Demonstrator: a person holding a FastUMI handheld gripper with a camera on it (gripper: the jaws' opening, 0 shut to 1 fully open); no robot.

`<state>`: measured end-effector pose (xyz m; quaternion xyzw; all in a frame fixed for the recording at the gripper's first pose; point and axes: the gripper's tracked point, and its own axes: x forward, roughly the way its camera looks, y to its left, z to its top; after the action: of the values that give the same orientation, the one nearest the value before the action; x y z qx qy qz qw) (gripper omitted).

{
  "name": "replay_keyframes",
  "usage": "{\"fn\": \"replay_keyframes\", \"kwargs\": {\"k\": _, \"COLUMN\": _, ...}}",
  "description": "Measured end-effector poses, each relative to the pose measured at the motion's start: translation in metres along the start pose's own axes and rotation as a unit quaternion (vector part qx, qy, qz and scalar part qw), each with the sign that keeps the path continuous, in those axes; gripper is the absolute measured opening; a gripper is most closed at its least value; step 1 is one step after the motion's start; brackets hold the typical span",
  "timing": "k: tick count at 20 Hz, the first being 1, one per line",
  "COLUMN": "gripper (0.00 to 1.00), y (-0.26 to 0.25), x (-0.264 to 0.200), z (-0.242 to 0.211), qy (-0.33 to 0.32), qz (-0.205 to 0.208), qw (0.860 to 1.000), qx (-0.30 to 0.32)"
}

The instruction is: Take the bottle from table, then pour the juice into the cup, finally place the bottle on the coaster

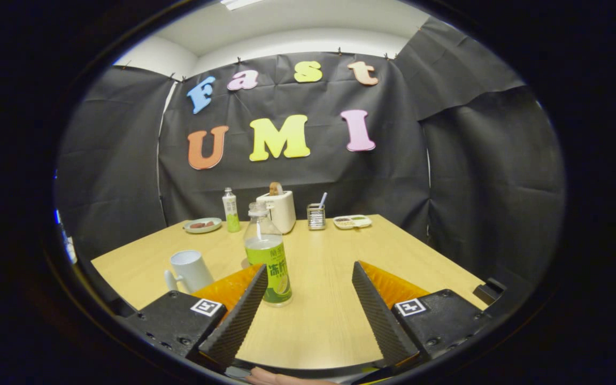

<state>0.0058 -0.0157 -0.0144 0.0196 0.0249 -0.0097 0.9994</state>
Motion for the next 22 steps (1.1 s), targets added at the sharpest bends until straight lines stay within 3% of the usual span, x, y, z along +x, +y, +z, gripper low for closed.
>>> {"fn": "replay_keyframes", "kwargs": {"k": 15, "gripper": 1.0, "y": 0.035, "x": 0.048, "z": -0.014, "qy": 0.006, "qz": 0.02, "qw": 1.0, "qx": 0.002}}
{"fn": "replay_keyframes", "kwargs": {"k": 22, "gripper": 1.0, "y": 0.068, "x": 0.084, "z": -0.017, "qy": -0.034, "qz": 0.025, "qw": 0.998, "qx": -0.048}}
